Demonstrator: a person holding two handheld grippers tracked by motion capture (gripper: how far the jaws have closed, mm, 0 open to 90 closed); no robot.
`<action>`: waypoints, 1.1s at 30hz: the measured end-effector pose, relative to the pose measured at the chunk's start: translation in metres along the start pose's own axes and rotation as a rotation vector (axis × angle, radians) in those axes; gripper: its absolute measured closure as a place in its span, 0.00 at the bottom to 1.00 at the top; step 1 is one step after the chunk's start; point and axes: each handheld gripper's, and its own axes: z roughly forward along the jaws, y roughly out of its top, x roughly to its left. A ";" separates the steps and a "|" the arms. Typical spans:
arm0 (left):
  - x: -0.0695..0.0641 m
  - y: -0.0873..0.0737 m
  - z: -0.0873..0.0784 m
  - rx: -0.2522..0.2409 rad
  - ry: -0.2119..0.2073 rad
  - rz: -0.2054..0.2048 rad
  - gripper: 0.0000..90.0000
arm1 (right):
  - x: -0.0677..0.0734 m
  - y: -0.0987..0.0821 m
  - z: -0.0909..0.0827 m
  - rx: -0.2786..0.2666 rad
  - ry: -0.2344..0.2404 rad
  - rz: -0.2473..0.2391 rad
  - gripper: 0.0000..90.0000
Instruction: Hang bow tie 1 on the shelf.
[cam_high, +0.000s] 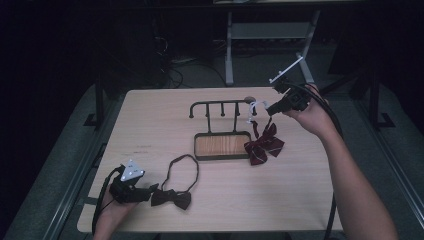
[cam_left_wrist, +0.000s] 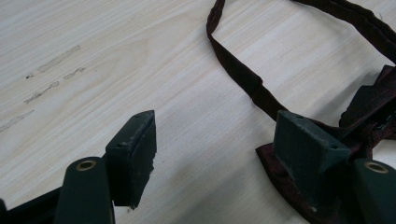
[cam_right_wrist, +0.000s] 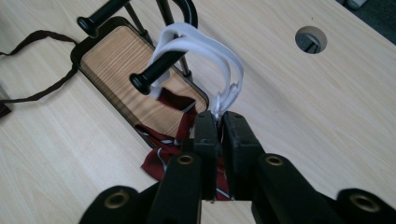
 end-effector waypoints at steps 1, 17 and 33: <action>0.000 0.000 0.000 0.000 0.000 -0.001 0.34 | 0.000 -0.001 0.002 0.001 0.009 0.000 0.91; -0.001 0.000 0.001 0.003 -0.001 0.002 0.34 | 0.004 -0.021 0.013 -0.013 0.090 -0.004 0.82; -0.001 0.000 0.000 0.000 0.000 -0.004 0.34 | 0.005 -0.043 0.026 -0.013 0.126 0.031 0.71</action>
